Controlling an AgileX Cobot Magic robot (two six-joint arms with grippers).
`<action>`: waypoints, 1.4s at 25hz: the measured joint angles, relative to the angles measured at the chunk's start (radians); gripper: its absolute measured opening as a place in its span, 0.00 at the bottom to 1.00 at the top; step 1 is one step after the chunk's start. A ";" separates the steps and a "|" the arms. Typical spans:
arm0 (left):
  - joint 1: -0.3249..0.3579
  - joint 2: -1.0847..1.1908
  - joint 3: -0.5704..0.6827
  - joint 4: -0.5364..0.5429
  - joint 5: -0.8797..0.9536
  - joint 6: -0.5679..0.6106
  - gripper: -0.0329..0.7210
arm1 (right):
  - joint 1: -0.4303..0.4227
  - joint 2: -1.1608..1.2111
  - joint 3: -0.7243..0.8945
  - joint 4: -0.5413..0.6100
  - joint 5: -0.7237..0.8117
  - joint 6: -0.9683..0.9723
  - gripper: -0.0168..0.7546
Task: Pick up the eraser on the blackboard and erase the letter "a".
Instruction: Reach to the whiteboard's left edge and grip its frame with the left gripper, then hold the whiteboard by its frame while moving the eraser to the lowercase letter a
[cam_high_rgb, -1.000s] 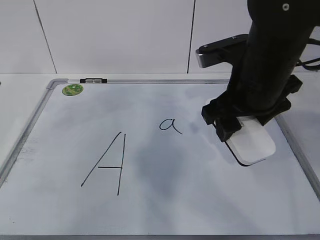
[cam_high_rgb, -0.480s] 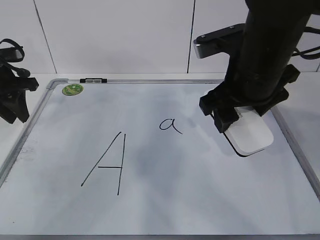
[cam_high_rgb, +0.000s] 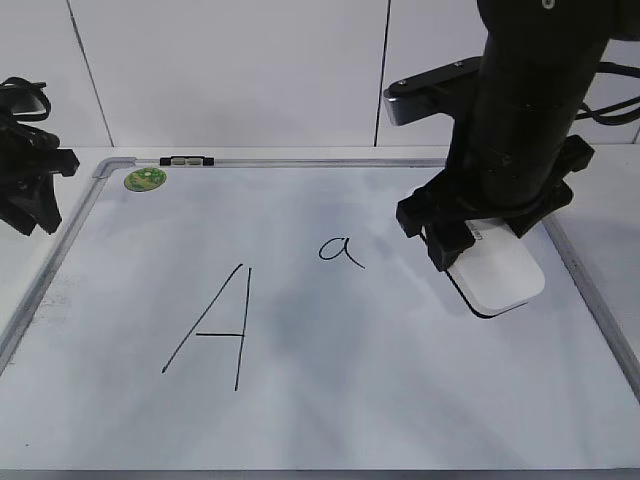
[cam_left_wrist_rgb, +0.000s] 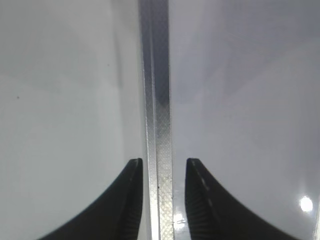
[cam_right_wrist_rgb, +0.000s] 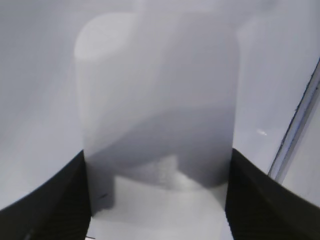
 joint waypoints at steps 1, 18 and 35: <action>0.000 0.000 0.000 0.001 -0.002 0.000 0.33 | 0.000 0.000 0.000 0.000 0.000 0.000 0.71; 0.019 0.050 -0.002 -0.002 -0.005 0.017 0.27 | 0.000 0.002 0.000 -0.002 0.000 0.000 0.71; 0.020 0.109 -0.002 -0.014 -0.018 0.031 0.27 | 0.000 0.002 0.000 -0.002 0.000 0.000 0.71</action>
